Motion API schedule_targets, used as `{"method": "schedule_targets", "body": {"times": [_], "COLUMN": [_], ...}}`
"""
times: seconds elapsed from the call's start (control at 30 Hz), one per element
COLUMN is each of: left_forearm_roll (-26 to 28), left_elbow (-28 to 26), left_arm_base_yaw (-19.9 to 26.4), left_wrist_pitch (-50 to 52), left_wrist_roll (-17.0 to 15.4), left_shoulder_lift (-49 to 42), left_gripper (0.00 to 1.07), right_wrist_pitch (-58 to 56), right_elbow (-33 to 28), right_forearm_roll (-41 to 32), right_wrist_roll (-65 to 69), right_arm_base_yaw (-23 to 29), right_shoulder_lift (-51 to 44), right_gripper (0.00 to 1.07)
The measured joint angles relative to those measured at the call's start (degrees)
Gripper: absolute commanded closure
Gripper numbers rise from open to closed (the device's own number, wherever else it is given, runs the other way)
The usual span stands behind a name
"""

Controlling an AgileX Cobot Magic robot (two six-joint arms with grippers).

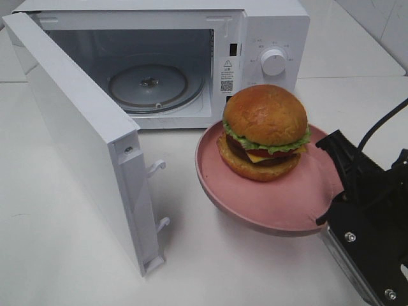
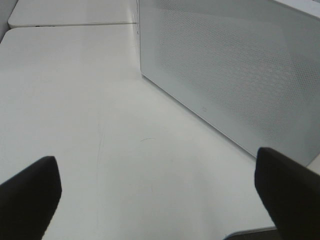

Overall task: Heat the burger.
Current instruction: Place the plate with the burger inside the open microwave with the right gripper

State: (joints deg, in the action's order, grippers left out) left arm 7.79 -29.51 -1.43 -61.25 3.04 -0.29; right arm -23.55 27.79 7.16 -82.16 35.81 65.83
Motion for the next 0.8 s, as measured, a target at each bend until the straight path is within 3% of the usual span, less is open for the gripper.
{"method": "schedule_targets", "body": {"times": [0.23, 0.8], "left_forearm_roll": [0.0, 0.0], "left_elbow": [0.0, 0.0], "left_arm_base_yaw": [0.0, 0.0], "left_wrist_pitch": [0.0, 0.0], "left_wrist_roll": [0.06, 0.06], "left_shoulder_lift": [0.0, 0.0], "left_gripper": [0.09, 0.09], "right_wrist_pitch": [0.0, 0.86], "right_elbow": [3.09, 11.46], "right_forearm_roll": [-3.78, -4.7], "right_wrist_roll": [-4.87, -8.31], "right_arm_base_yaw": [0.0, 0.0], "right_shoulder_lift": [6.19, 13.98], "right_gripper": [1.07, 1.07]}}
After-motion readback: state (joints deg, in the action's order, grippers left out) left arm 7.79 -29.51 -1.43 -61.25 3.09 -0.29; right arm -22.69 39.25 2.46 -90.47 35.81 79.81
